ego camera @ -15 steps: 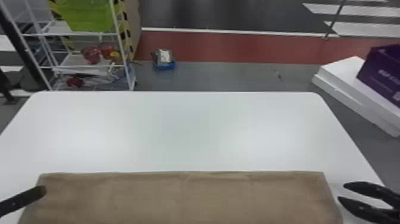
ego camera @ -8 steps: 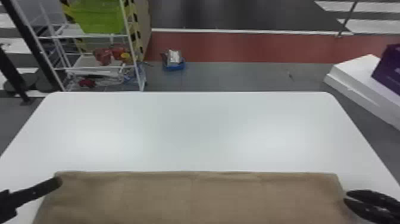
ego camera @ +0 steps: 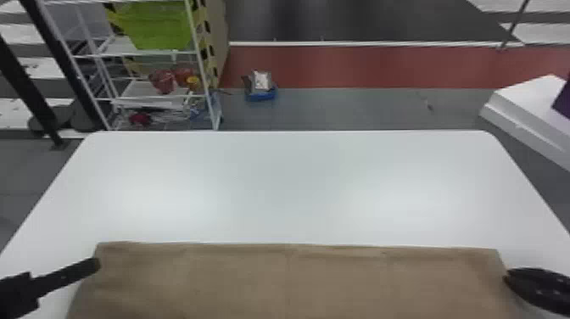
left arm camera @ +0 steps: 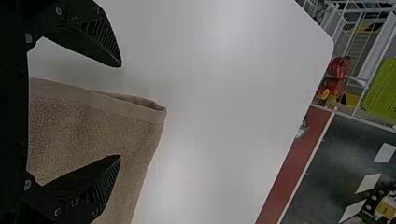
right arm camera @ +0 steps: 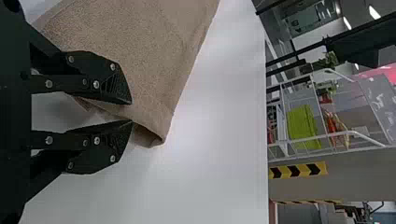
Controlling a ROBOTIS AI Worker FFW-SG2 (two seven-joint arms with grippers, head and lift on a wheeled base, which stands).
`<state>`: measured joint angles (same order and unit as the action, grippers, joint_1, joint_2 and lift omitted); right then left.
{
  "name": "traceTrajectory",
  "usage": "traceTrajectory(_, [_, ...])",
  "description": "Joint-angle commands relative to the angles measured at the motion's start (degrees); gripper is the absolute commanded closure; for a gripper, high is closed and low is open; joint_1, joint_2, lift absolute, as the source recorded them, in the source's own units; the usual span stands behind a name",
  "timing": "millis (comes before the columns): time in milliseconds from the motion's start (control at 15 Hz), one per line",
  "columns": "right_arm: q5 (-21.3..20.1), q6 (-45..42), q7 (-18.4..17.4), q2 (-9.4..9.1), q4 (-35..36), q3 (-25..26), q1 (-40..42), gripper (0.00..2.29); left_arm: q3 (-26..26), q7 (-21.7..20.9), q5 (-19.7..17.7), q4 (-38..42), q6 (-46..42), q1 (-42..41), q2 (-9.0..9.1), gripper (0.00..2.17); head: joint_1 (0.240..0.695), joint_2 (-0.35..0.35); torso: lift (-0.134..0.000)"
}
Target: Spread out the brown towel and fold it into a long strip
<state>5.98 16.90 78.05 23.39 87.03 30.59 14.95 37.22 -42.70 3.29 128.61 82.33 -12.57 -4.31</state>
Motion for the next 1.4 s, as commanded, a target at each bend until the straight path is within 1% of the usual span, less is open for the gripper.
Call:
traceTrajectory(0, [0.1, -0.1, 0.3, 0.08, -0.3, 0.0, -0.2, 0.88, -0.4, -0.6, 0.1, -1.0, 0.6, -0.1, -0.61, 0.34, 0.695, 0.025, -0.123])
traceTrajectory(133, [0.2, -0.1, 0.3, 0.08, -0.3, 0.0, -0.2, 0.88, -0.8, -1.2, 0.8, -1.3, 1.1, -0.2, -0.79, 0.46, 0.695, 0.021, -0.123])
traceTrajectory(333, [0.3, 0.1, 0.3, 0.25, -0.2, 0.4, -0.2, 0.88, -0.9, -2.0, 1.5, -1.4, 2.0, -0.2, -1.14, 0.46, 0.695, 0.016, -0.123])
traceTrajectory(467, [0.3, 0.1, 0.3, 0.34, -0.2, 0.4, -0.2, 0.88, -1.3, -2.4, 2.8, -1.4, 2.2, -0.3, -1.23, 0.46, 0.695, 0.012, -0.123])
traceTrajectory(600, [0.3, 0.1, 0.3, 0.34, -0.2, 0.4, -0.2, 0.88, -1.3, -3.0, 2.8, -1.1, 3.6, -0.6, -1.32, 0.64, 0.695, 0.012, -0.123])
traceTrajectory(667, [0.3, 0.3, 0.3, 0.43, -0.2, 0.5, -0.2, 0.88, -1.4, -3.5, 2.8, -0.9, 5.2, -0.9, -1.49, 0.65, 0.695, 0.011, -0.123])
traceTrajectory(733, [0.4, 0.3, 0.3, 0.34, -0.2, 0.6, -0.2, 0.88, -1.4, -3.9, 2.8, -0.7, 5.9, -1.0, -1.58, 0.73, 0.695, 0.009, -0.123])
traceTrajectory(800, [0.8, 0.3, 0.3, 0.43, -0.2, 0.8, -0.1, 0.88, -1.4, -3.9, 2.9, -0.7, 5.9, -1.0, -1.58, 0.73, 0.695, 0.003, -0.123])
traceTrajectory(867, [1.2, 0.3, 0.3, 0.43, 0.0, 0.9, 0.1, 0.88, -1.4, -3.7, 2.8, -0.5, 5.9, -1.0, -1.49, 0.98, 0.695, -0.001, -0.123])
traceTrajectory(1000, [1.5, 0.3, 0.3, 0.43, 0.4, 1.2, 0.6, 0.88, -1.4, -3.6, 2.6, 0.9, 6.6, -1.1, -1.41, 1.03, 0.695, -0.003, -0.123])
traceTrajectory(1067, [1.8, 0.5, 0.3, 0.43, 0.9, 1.5, 1.1, 0.88, -1.4, -3.6, 2.6, 1.6, 7.5, -1.1, -1.32, 1.09, 0.695, -0.003, -0.123])
traceTrajectory(1133, [2.5, 1.2, 0.3, 0.43, 1.7, 1.8, 1.7, 0.88, -1.4, -3.4, 2.5, 2.3, 7.7, -1.1, -1.14, 1.36, 0.695, -0.005, -0.123])
traceTrajectory(1333, [3.4, 3.3, 0.3, 0.34, 4.4, 2.8, 3.5, 0.88, -1.5, -3.2, 2.6, 2.5, 7.7, -1.1, -0.88, 1.38, 0.695, -0.013, -0.123])
